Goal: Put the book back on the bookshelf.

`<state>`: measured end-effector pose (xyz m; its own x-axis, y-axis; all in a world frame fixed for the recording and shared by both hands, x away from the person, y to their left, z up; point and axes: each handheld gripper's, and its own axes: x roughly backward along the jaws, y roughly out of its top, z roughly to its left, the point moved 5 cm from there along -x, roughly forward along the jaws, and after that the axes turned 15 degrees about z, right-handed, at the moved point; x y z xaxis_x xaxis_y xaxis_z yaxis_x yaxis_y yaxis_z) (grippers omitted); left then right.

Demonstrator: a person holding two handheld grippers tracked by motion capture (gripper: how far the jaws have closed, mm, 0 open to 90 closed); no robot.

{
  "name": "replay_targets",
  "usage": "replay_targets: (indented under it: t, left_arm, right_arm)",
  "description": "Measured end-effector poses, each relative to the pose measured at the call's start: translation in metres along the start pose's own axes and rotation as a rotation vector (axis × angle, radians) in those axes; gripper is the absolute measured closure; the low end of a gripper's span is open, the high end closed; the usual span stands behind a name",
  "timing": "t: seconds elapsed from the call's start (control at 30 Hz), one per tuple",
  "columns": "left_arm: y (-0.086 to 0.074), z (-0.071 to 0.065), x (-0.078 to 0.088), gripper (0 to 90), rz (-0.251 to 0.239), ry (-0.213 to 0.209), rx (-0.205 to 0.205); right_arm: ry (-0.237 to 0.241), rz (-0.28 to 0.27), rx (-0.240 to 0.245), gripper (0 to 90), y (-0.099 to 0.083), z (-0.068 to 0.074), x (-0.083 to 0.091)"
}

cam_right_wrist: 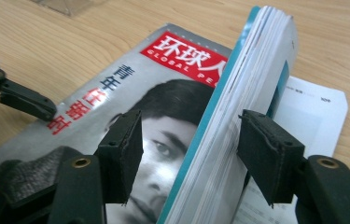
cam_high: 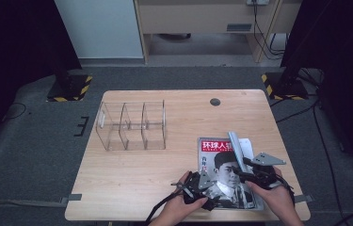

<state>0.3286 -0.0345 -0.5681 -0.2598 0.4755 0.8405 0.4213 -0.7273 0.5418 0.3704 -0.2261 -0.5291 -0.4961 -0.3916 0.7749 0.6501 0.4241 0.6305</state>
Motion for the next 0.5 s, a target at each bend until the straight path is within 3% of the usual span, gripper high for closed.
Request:
replay_targets:
  t: [0.2,0.5]
  left_arm:
    - [0.000,0.000,0.000,10.1,-0.001,0.000,0.002]
    - [0.000,0.000,0.000,10.1,0.000,0.001,0.001]
  right_arm:
    - [-0.035,0.048,-0.050,40.5,-0.008,-0.012,-0.002]
    - [-0.034,0.053,-0.034,43.7,-0.009,-0.009,-0.001]
